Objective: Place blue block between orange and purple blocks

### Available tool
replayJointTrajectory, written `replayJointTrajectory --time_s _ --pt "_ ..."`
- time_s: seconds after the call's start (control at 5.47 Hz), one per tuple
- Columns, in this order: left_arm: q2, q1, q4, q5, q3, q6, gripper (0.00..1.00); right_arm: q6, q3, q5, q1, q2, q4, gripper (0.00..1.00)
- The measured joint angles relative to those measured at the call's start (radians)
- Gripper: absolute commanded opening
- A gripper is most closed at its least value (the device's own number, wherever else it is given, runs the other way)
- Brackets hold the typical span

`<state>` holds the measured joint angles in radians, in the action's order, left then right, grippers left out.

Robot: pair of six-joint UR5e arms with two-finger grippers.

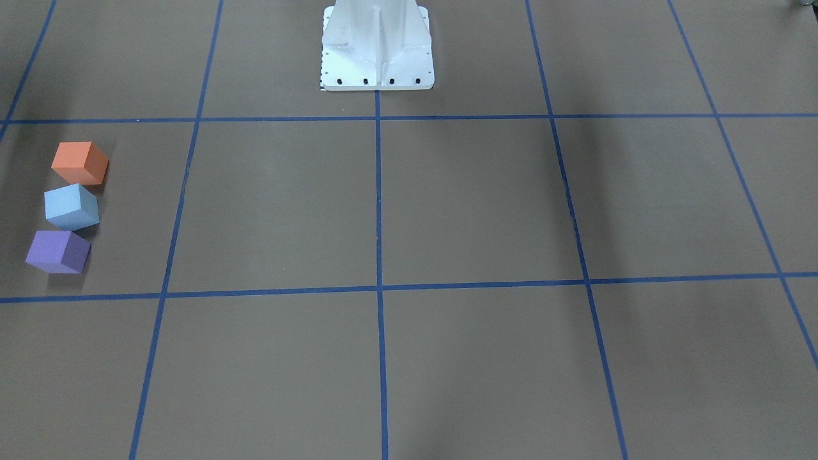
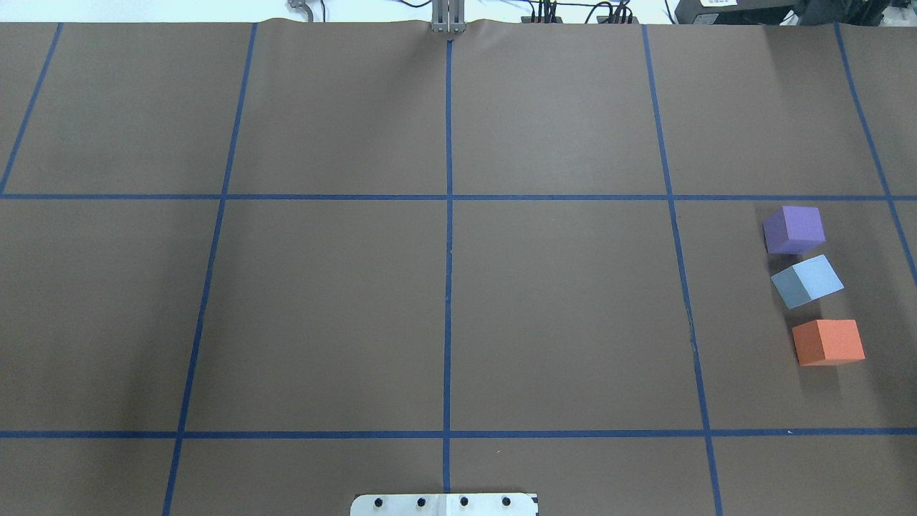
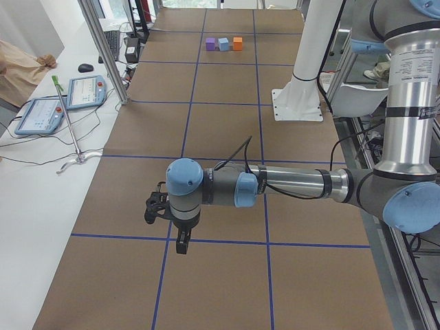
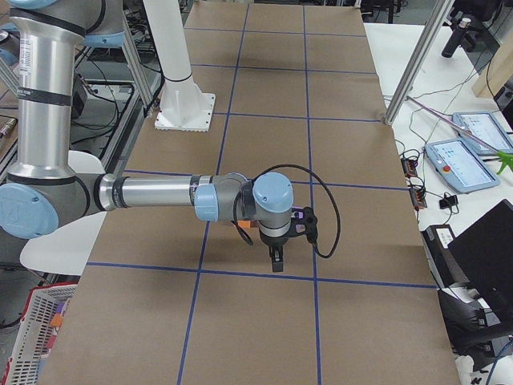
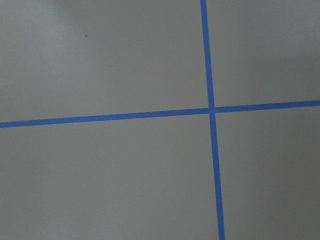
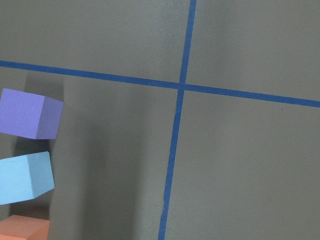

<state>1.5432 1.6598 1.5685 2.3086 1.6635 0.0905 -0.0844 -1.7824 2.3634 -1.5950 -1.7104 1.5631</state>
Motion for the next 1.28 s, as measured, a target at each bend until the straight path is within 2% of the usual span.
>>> replayJointTrajectory --time_s 1.28 --pt "-0.021 -0.002 0.001 0.010 0.016 0.001 1.00 0.023 0.002 -0.029 0.018 -0.004 0.000 1.00"
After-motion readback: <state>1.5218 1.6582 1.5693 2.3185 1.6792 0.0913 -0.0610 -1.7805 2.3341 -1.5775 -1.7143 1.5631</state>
